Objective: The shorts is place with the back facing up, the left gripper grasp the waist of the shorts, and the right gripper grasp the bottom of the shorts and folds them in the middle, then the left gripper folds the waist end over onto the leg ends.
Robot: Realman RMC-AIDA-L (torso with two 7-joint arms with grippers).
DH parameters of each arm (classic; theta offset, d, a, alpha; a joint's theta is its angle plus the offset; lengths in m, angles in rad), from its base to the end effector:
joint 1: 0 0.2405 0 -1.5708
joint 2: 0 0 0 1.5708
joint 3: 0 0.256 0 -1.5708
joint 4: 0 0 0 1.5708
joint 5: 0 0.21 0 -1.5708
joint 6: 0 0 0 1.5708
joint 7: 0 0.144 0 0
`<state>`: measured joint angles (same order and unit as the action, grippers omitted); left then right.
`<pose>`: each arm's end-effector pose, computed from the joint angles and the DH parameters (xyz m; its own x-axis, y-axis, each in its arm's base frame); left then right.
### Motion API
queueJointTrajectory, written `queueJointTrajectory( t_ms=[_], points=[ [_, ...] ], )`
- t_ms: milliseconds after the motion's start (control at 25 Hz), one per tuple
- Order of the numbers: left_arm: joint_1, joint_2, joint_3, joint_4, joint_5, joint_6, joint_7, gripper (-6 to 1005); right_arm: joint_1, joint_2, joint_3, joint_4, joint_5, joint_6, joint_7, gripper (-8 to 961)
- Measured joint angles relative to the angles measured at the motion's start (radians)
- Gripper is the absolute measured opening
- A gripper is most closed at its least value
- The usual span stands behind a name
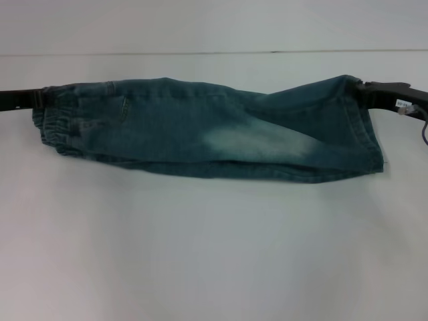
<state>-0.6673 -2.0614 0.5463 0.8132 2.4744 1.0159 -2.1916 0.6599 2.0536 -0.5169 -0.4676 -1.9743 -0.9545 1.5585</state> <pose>-0.3065 0.4175 0.0664 0.4677 0.6960 0.5448 0.8590 -0.2129 -0.4656 0.3011 0.4095 0.0132 0.5676 -0.5079 -0.6480 -0.8200 -0.4197 -0.3892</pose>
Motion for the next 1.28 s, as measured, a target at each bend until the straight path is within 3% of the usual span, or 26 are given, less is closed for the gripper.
queueJointTrajectory(
  t_ms=[360, 480, 880, 1120, 1240, 1280],
  points=[
    [0.006, -0.019, 0.044, 0.005, 0.0, -0.055, 0.0, 183, 0.009, 0.009, -0.064, 0.004, -0.006, 0.051, 0.027, 33],
    [0.014, -0.022, 0.044, 0.007, 0.0, -0.099, 0.002, 185, 0.005, 0.01, -0.06, 0.003, -0.002, 0.053, 0.024, 247],
    [0.033, -0.016, 0.036, 0.023, -0.005, -0.105, 0.003, 522, -0.01, 0.0, -0.051, -0.008, 0.051, 0.019, 0.03, 735],
    [0.041, -0.008, 0.039, 0.043, 0.006, -0.043, 0.006, 720, -0.021, -0.011, -0.047, -0.021, 0.053, -0.009, 0.064, 920],
    [0.047, -0.002, 0.041, 0.06, 0.01, 0.004, 0.014, 833, -0.032, -0.013, -0.041, -0.047, 0.057, -0.064, 0.067, 923],
    [0.06, 0.006, 0.038, 0.095, 0.012, 0.095, 0.047, 871, -0.037, -0.014, -0.04, -0.059, 0.058, -0.093, 0.066, 924]
  ],
)
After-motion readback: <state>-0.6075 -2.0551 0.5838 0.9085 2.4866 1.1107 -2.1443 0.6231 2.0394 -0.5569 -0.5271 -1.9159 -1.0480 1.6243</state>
